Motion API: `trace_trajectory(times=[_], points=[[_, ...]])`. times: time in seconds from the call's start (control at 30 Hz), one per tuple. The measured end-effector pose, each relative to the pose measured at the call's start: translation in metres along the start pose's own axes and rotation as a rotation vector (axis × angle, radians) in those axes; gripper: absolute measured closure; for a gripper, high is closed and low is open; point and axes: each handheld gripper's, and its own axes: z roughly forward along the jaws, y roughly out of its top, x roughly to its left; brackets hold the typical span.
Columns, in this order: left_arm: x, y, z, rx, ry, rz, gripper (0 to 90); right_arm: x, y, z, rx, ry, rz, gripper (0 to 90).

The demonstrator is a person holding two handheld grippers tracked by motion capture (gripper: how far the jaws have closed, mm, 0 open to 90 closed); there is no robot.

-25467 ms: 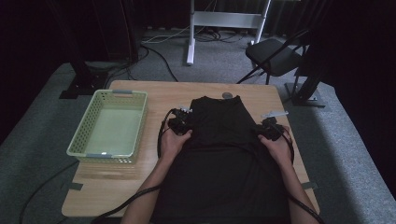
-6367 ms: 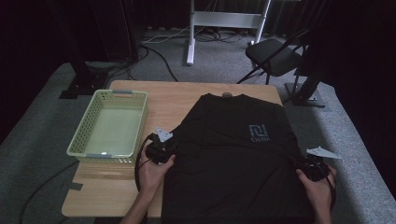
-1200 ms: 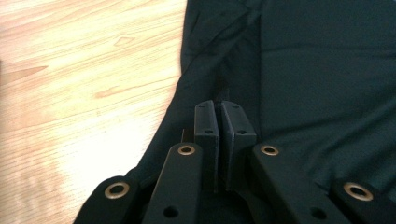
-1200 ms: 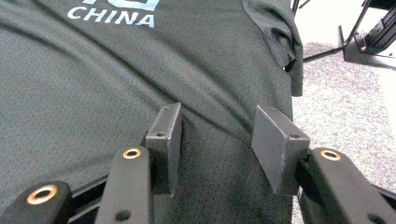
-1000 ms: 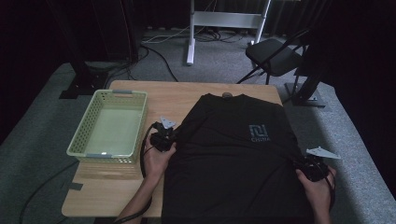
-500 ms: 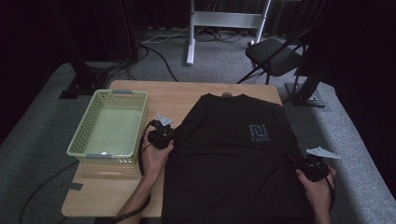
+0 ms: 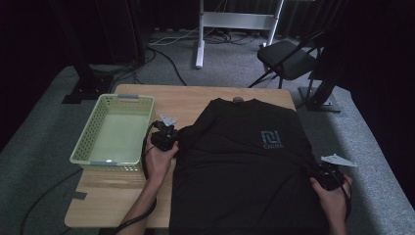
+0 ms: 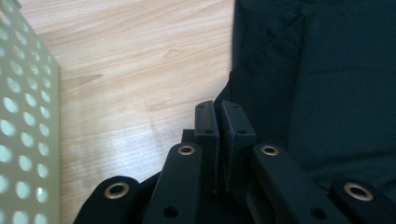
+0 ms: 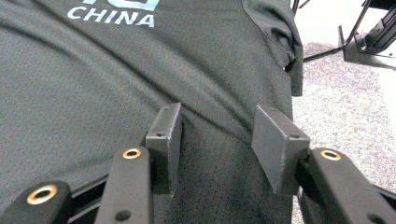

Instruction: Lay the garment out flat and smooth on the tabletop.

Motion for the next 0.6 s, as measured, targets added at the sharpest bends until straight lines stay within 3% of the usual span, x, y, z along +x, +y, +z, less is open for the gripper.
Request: trace_trajectory(times=[0.27, 0.6], points=[[0.012, 0.008, 0.003, 0.022, 0.009, -0.024, 86.7, 0.0, 0.0, 0.0, 0.001, 0.0, 0.0, 52.6], [0.013, 0.015, 0.006, 0.029, 0.02, -0.024, 86.7, 0.0, 0.0, 0.0, 0.001, 0.001, 0.0, 52.6]])
